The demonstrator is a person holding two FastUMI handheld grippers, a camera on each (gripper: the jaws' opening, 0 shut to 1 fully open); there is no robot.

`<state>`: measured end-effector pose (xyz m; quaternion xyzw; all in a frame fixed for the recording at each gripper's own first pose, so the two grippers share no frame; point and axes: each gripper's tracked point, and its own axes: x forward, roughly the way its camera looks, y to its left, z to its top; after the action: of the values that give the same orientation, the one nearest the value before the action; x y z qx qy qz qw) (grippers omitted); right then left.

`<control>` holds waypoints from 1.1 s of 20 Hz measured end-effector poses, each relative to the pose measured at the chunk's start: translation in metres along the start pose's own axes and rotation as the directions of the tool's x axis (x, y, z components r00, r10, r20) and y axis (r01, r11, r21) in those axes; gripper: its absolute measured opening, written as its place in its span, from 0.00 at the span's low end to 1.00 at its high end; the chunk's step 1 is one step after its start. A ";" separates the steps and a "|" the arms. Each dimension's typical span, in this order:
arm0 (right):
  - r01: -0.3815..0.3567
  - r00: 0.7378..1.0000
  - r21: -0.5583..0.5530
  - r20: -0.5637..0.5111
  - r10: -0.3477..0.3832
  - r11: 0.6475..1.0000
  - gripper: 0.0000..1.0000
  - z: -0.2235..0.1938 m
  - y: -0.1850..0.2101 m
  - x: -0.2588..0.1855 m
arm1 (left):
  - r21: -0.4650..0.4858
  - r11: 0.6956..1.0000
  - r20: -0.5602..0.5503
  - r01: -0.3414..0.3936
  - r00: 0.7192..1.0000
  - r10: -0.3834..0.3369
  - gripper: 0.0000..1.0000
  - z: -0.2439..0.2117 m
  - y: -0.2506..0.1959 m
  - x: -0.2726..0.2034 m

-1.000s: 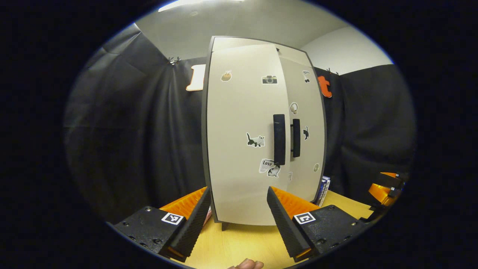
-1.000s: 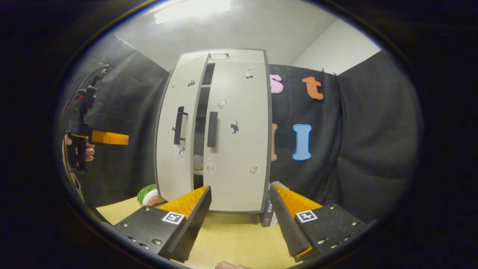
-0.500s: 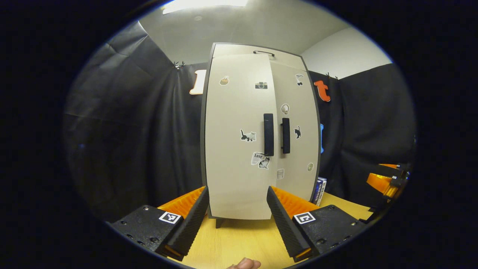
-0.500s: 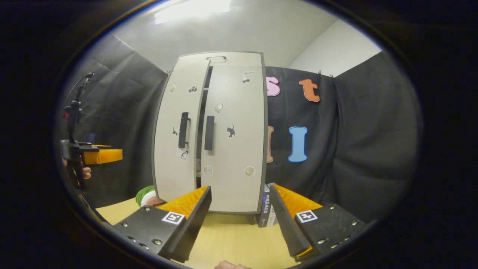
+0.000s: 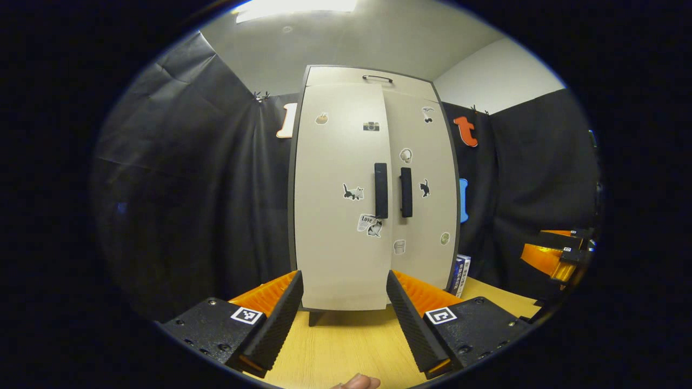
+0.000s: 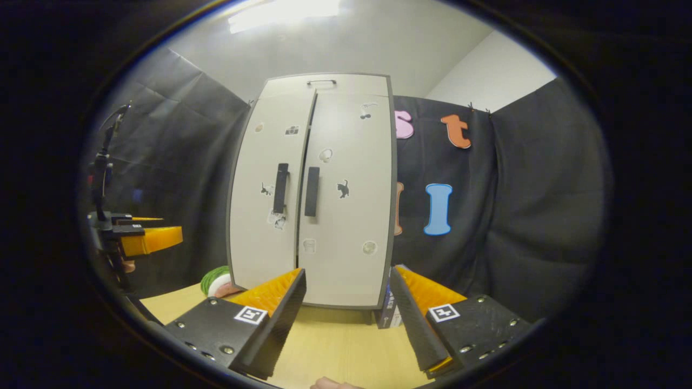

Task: Grab one shoe with the right hand and put it into the shoe cabinet, grab the other shoe with the left hand and put it into the shoe cabinet; then close the right door with the right hand and the left door with the left hand.

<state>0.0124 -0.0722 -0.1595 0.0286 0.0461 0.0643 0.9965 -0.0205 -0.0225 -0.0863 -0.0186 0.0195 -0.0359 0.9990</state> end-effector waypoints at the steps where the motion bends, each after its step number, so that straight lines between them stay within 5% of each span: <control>1: 0.000 1.000 0.000 0.003 0.000 1.000 0.91 0.000 0.001 0.000 | -0.002 1.000 -0.007 0.009 1.000 -0.009 0.94 -0.002 -0.001 0.001; 10: 0.003 0.999 0.025 0.033 -0.004 1.000 0.93 -0.004 -0.007 -0.001 | -0.052 0.999 -0.007 -0.012 1.000 0.012 0.94 -0.016 0.013 0.001; 14: 0.010 1.000 0.027 0.021 -0.010 1.000 0.91 -0.015 -0.013 0.000 | -0.045 0.999 -0.012 0.009 1.000 -0.009 1.00 -0.018 0.001 0.005; 17: -0.008 1.000 0.038 0.025 0.007 0.999 0.93 -0.019 -0.015 -0.002 | -0.031 0.999 -0.027 0.017 0.999 -0.017 0.91 -0.026 -0.008 0.010; 22: -0.015 0.999 0.055 0.053 0.012 0.998 0.91 -0.020 -0.028 -0.013 | -0.027 0.999 -0.022 0.025 0.999 -0.026 0.95 -0.028 -0.027 0.018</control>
<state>0.0011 -0.1008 -0.1795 0.0584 0.0214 0.0689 0.9957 -0.0053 -0.0514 -0.1135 -0.0319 0.0308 -0.0485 0.9978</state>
